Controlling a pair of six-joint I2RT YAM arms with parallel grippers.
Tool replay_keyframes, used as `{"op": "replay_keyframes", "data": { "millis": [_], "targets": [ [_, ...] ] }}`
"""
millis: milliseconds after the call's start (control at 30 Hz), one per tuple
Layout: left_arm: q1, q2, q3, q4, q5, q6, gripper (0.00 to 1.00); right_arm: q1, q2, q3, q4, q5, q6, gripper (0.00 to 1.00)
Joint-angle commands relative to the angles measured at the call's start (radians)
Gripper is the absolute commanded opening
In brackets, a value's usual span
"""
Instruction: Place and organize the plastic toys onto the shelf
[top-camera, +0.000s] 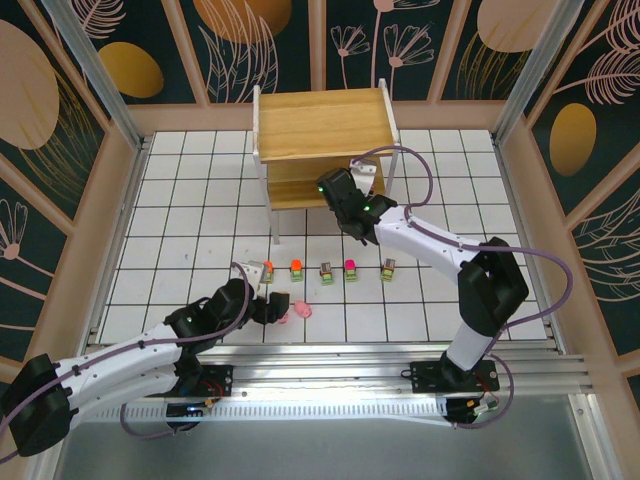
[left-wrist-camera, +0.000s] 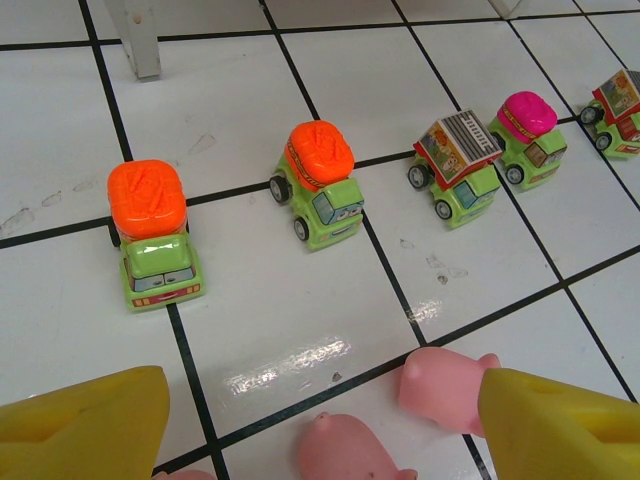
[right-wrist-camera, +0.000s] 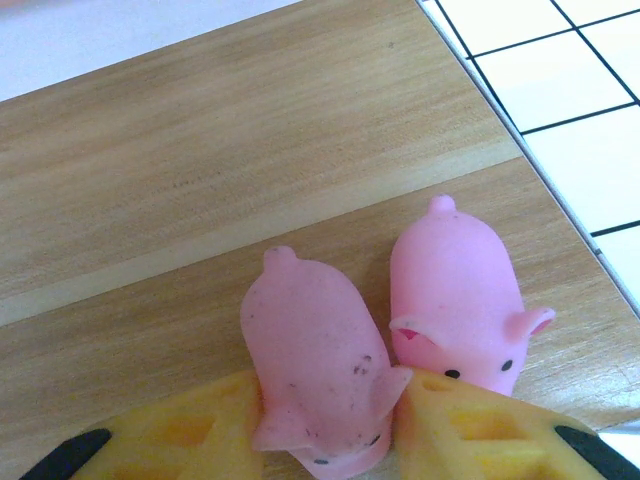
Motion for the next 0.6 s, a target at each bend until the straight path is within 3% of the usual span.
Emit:
{"op": "replay_keyframes", "data": {
  "millis": [0, 567],
  "targets": [
    [-0.005, -0.01, -0.011, 0.014, -0.004, 0.004, 0.81, 0.0, 0.007, 0.015, -0.003, 0.025, 0.015, 0.38],
    [-0.004, -0.02, -0.014, 0.014, -0.003, 0.004, 0.8, 0.006, -0.002, 0.009, 0.007, 0.021, 0.004, 0.45]
  ]
}}
